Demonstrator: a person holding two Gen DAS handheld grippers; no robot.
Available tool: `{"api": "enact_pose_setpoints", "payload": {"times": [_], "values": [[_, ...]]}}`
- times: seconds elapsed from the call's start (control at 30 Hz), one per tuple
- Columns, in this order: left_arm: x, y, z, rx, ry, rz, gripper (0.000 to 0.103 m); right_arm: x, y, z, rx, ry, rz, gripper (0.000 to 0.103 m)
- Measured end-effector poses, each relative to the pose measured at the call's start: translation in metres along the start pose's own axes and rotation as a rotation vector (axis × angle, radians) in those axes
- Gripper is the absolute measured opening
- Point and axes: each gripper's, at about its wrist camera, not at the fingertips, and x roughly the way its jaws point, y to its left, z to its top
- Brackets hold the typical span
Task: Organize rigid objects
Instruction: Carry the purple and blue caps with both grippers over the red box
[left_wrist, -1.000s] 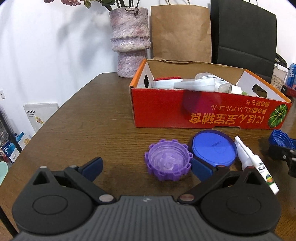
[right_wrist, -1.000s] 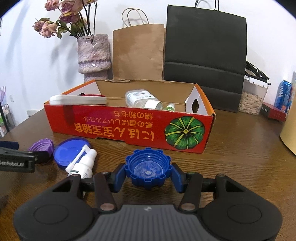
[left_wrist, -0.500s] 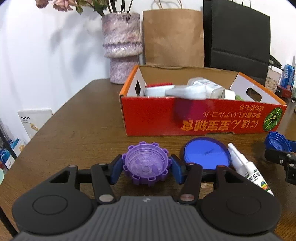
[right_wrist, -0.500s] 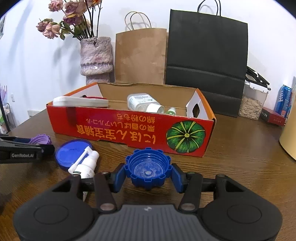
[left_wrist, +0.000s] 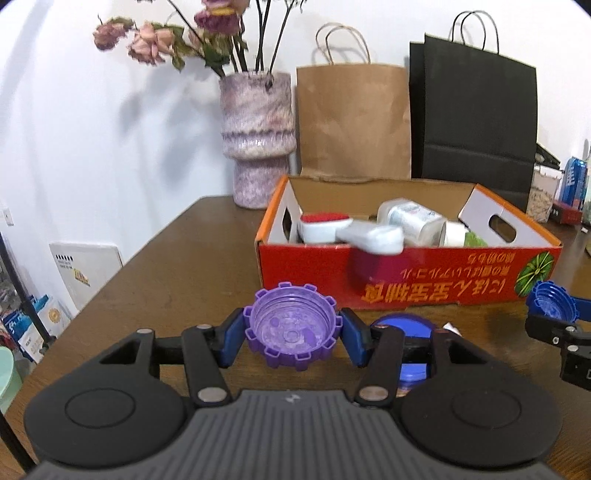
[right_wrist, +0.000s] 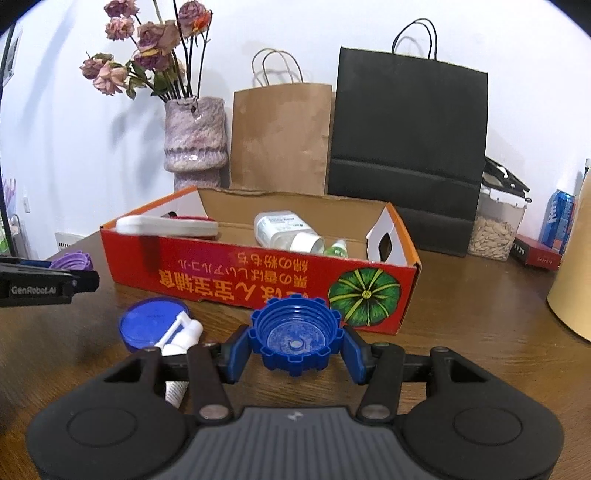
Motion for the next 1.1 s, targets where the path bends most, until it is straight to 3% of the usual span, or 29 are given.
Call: {"api": "enact_pose_setpoints", "payload": {"times": [0.6, 1.1], "values": [[-0.040, -0.018, 0.026, -0.038, -0.106, -0.011, 0.056, -0.021, 0.007, 0.023, 0.019, -0.100, 0.003, 0.052], [-0.025, -0.041, 0.055, -0.060, -0.128, -0.008, 0.056, -0.015, -0.003, 0.045, 0.034, -0.138, 0.009, 0.052]]}}
